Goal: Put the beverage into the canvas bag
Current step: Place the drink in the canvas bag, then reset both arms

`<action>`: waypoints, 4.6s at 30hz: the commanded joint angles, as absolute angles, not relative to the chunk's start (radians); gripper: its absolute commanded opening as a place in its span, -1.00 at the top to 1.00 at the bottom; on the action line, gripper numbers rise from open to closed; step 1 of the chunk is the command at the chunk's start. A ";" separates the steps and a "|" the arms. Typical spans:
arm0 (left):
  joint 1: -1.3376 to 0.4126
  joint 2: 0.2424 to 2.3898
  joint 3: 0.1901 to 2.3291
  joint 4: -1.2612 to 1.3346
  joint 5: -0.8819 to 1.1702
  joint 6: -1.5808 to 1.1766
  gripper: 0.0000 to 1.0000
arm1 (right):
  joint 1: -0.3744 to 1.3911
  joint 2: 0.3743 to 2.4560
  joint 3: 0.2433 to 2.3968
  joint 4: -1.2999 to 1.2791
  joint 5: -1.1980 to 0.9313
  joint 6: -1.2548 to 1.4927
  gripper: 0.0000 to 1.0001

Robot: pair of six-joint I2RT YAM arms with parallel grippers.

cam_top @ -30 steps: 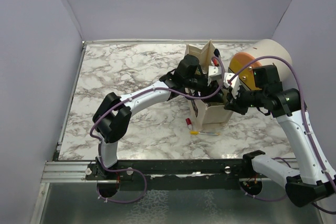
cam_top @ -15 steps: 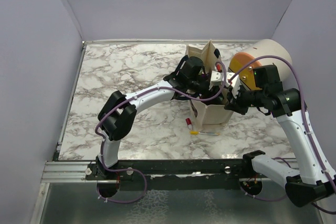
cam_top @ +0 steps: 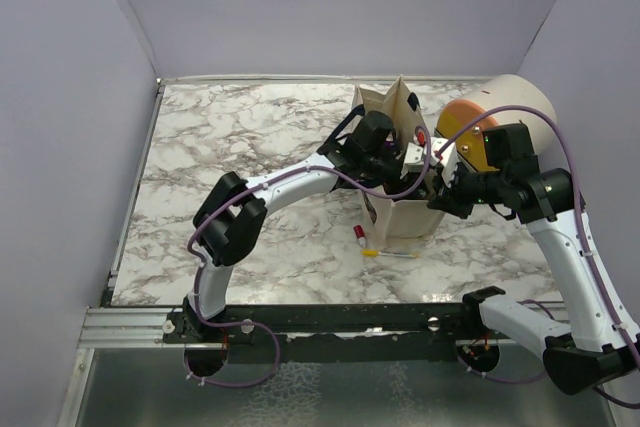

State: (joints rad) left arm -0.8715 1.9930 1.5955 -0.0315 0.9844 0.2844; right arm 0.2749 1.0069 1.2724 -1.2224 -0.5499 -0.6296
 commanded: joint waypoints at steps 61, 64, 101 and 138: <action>-0.848 1.964 1.661 -0.068 1.123 0.279 -0.57 | 0.275 0.916 1.275 -1.226 -0.618 -0.607 0.84; -0.839 1.960 1.662 -0.032 1.132 0.241 -0.56 | 0.275 0.913 1.267 -1.226 -0.620 -0.606 0.85; -0.362 1.521 1.596 -0.100 0.047 0.182 -0.64 | 0.107 1.116 1.491 -0.867 -0.125 -0.170 0.24; 0.148 1.258 1.574 -0.259 0.436 0.009 -0.98 | 0.095 1.177 1.756 -0.660 -0.083 -0.161 -0.99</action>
